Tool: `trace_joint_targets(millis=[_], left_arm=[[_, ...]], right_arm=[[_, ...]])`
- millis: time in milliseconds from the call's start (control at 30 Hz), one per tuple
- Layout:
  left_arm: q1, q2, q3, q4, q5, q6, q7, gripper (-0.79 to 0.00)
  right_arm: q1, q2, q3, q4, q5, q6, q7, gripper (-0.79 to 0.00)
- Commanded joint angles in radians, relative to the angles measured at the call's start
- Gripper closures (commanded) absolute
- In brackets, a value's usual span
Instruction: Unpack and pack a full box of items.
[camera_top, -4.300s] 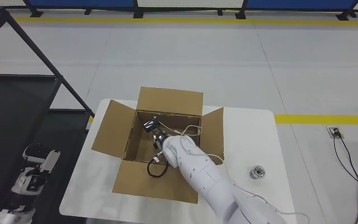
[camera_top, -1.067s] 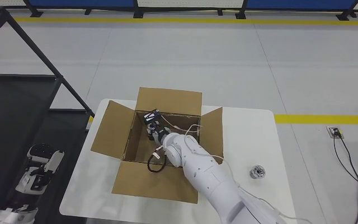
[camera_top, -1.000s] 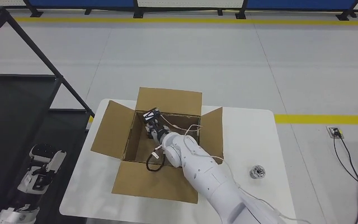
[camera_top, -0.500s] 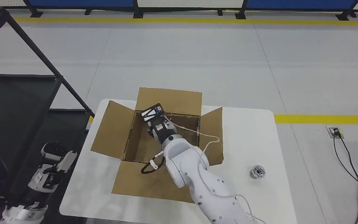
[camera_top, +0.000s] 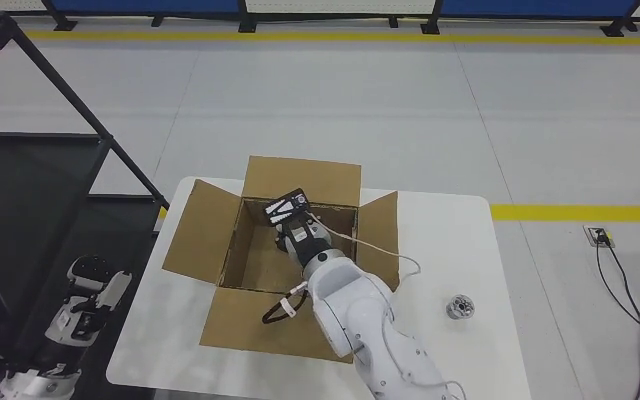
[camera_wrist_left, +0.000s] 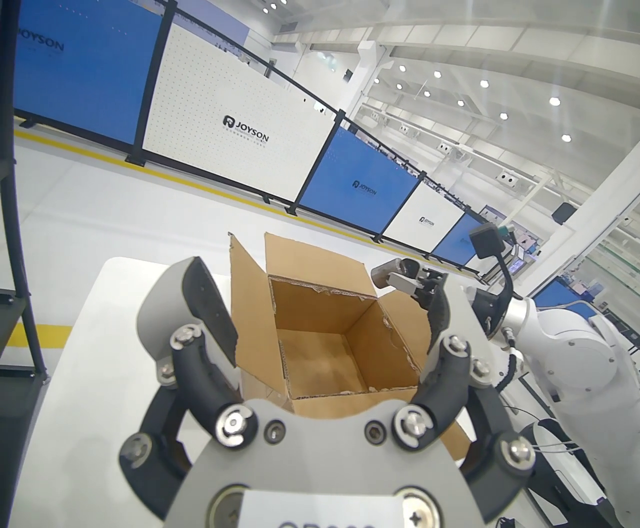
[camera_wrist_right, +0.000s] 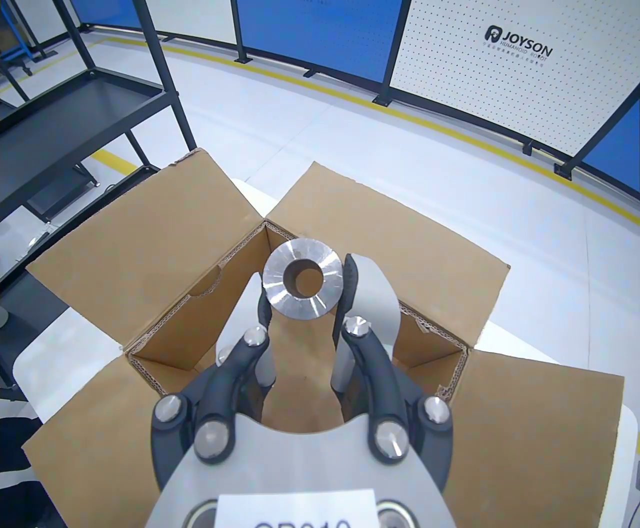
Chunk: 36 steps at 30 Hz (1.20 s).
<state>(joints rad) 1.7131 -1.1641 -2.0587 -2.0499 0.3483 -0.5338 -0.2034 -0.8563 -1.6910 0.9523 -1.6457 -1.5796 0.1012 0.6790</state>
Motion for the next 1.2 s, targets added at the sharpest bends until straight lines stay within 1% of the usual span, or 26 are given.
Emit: trace_joint_targets(millis=[0, 100, 233, 367, 533, 700, 867, 967, 1067, 1167], left_arm=[[0.001, 0.0, 0.001, 0.0, -0.001, -0.003, -0.002, -0.785], [0.003, 0.0, 0.002, 0.003, -0.006, -0.006, -0.005, -0.785], [-0.004, 0.002, 0.014, 0.01, -0.005, -0.011, -0.02, -0.785], [-0.02, 0.005, 0.033, 0.006, -0.001, -0.029, -0.045, -0.785], [-0.049, 0.009, 0.061, 0.01, 0.004, -0.037, -0.082, -0.785], [-0.074, 0.014, 0.102, 0.01, 0.016, -0.052, -0.118, -0.785], [-0.095, 0.017, 0.136, 0.003, 0.03, -0.058, -0.136, -0.785], [-0.103, 0.018, 0.152, -0.001, 0.037, -0.055, -0.14, -0.785], [-0.108, 0.02, 0.162, -0.003, 0.047, -0.055, -0.144, -0.785], [-0.112, 0.021, 0.168, -0.003, 0.055, -0.051, -0.143, -0.785]], right_arm=[[-0.01, 0.0, 0.003, -0.004, 0.013, -0.01, -0.02, 0.0], [-0.023, 0.005, 0.038, -0.053, 0.035, -0.035, -0.014, 0.0], [-0.097, 0.021, 0.12, -0.219, 0.011, -0.048, 0.065, 0.0], [-0.231, 0.043, 0.22, -0.435, -0.043, -0.067, 0.174, 0.0], [-0.448, 0.064, 0.333, -0.696, -0.1, -0.069, 0.235, 0.0], [-0.618, 0.077, 0.428, -0.704, -0.083, -0.065, 0.151, 0.0], [-0.802, 0.087, 0.529, -0.704, -0.016, -0.072, 0.116, 0.0], [-0.901, 0.091, 0.59, -0.704, 0.073, -0.078, 0.076, 0.0], [-0.991, 0.097, 0.655, -0.704, 0.175, -0.117, 0.035, 0.0], [-1.027, 0.103, 0.699, -0.662, 0.234, -0.166, 0.001, 0.0]])
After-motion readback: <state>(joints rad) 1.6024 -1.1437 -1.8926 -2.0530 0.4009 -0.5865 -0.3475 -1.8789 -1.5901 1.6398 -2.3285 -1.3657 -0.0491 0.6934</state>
